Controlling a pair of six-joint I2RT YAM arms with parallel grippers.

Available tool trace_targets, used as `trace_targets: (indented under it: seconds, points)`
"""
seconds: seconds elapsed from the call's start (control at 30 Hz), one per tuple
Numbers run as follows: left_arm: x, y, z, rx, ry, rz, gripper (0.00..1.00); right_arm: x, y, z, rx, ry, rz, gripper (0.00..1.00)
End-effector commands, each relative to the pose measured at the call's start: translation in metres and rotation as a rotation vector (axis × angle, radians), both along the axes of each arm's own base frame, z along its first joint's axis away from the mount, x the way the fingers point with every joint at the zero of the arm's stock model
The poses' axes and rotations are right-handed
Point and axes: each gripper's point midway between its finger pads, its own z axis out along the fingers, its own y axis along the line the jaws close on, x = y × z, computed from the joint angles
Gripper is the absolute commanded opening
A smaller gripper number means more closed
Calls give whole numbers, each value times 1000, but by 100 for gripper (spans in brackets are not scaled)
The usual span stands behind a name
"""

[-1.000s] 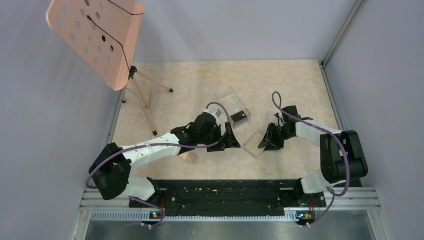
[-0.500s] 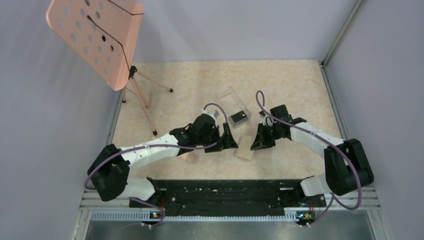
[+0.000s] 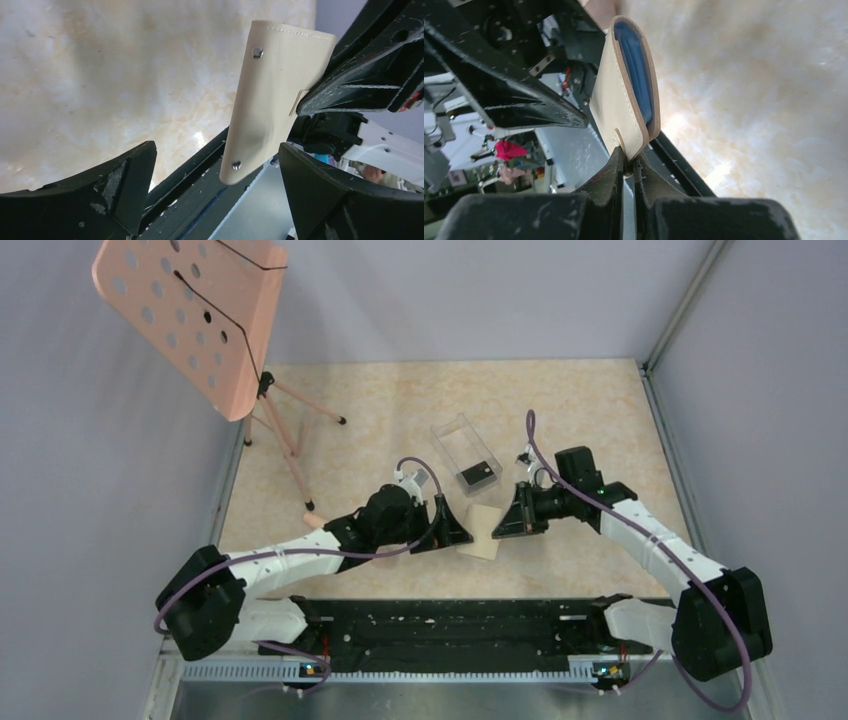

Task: Put the credit cards into the card holder
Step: Pick up the card holder from the center of the board.

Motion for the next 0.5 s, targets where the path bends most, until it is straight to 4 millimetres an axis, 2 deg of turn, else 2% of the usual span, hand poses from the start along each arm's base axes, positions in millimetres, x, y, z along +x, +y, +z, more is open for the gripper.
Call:
trace_targets:
  seconds: [0.0,0.13,0.23,0.27,0.33,0.37,0.47]
  points:
    - [-3,-20,49,-245,-109,-72,96,-19,13,37,162,-35,115,0]
    - [-11,-29,60,-321,-121,-143,83,-24,15,47,202,-43,135,0]
    - [-15,-34,67,-355,-130,-189,62,-25,15,50,208,-46,136,0]
    - [-16,-36,69,-361,-133,-203,51,-24,15,51,208,-45,135,0]
    - [-17,-38,71,-362,-136,-217,13,-22,15,52,204,-45,128,0]
    - [-16,-38,71,-352,-139,-221,1,-19,15,53,192,-53,117,5]
    - [-8,-31,69,-255,-175,-189,0,-8,12,60,150,-102,68,31]
